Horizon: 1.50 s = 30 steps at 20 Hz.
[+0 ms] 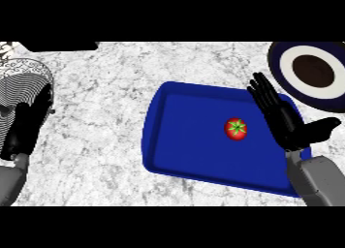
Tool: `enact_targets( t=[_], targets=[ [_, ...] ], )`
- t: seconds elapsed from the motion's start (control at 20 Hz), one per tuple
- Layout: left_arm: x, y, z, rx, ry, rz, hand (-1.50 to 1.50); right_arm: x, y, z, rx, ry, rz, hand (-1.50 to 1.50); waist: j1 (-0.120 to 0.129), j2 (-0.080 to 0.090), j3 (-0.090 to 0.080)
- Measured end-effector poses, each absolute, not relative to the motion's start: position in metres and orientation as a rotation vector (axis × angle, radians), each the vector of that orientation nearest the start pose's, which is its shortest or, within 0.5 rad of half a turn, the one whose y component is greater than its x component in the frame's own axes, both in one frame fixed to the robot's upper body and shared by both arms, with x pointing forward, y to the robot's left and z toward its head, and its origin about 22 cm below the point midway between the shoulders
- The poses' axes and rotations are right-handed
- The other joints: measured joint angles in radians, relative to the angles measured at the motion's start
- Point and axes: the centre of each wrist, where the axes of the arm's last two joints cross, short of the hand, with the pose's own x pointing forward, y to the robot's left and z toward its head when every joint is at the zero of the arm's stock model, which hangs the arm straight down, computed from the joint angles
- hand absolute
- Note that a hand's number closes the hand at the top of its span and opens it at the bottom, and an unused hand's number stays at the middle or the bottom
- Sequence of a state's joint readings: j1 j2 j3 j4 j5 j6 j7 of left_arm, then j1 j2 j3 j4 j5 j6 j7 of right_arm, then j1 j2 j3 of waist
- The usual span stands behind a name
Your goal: Pick the tomato from the tray and place it in the plate
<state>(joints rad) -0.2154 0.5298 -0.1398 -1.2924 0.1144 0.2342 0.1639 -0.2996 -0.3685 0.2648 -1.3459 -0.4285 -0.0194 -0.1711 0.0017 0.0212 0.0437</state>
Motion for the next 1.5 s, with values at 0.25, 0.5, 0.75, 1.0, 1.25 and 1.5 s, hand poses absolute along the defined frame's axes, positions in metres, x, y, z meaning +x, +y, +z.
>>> enact_targets(
  t=[0.25,0.5,0.75,1.0,1.25,1.5],
  targets=[
    [0.291,0.315,0.038,0.394,-1.378,-0.167,0.00,0.305,-0.267,0.031,0.113,-1.728,0.087,1.50,-0.001,-0.017,-0.031],
    [0.286,0.303,0.031,0.294,-1.385,-0.110,0.00,0.296,-0.322,0.031,-0.348,-1.743,0.112,-1.50,-0.027,-0.024,-0.050],
    [0.284,0.294,0.025,0.218,-1.401,-0.081,0.00,0.259,-0.308,-0.022,-0.463,-1.800,-0.034,-1.50,-0.017,-0.023,-0.045],
    [0.278,0.284,0.019,0.188,-1.407,-0.080,0.00,0.237,-0.296,-0.037,-0.531,-1.758,0.144,-1.50,-0.007,-0.024,-0.046],
    [0.279,0.288,0.021,0.184,-1.406,-0.076,0.00,0.230,-0.295,-0.019,-0.572,-1.670,0.271,-1.50,-0.006,-0.023,-0.045],
    [0.280,0.289,0.017,0.182,-1.405,-0.081,0.00,0.233,-0.276,0.008,-0.584,-1.599,0.372,-1.50,-0.004,-0.023,-0.045]
  ],
)
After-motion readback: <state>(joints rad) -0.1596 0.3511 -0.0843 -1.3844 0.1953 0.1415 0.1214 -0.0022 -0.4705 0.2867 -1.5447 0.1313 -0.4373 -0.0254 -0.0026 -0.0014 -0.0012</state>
